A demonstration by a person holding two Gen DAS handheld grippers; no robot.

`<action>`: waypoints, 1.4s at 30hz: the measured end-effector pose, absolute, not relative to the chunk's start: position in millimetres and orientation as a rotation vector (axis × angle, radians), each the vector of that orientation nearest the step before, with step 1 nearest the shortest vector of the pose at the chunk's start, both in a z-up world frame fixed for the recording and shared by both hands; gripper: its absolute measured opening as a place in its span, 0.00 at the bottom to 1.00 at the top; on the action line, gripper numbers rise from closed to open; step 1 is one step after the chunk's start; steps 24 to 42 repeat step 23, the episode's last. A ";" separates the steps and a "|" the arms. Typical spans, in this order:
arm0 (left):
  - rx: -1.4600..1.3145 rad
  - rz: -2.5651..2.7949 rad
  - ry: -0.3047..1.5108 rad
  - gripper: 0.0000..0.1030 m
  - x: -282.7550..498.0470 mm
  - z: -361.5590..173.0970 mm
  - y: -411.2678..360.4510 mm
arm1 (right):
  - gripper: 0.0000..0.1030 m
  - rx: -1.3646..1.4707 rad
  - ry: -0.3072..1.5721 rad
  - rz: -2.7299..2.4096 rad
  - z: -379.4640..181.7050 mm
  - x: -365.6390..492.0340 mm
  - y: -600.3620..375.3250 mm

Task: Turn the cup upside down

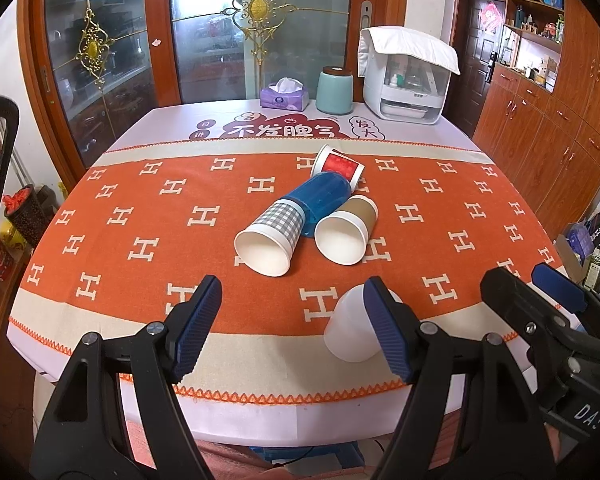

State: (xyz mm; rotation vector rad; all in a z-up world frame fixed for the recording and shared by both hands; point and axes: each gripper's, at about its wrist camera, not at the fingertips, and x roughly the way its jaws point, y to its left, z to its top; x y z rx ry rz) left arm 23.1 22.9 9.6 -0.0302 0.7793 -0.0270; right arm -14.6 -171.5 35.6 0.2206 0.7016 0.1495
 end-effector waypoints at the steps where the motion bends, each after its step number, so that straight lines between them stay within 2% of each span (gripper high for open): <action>1: -0.030 -0.026 0.779 0.69 23.0 9.5 22.8 | 0.88 0.219 0.701 0.149 35.6 -14.3 -171.4; 42: -0.025 -0.023 0.780 0.69 22.6 6.8 26.0 | 0.88 0.221 0.705 0.150 33.2 -13.7 -171.8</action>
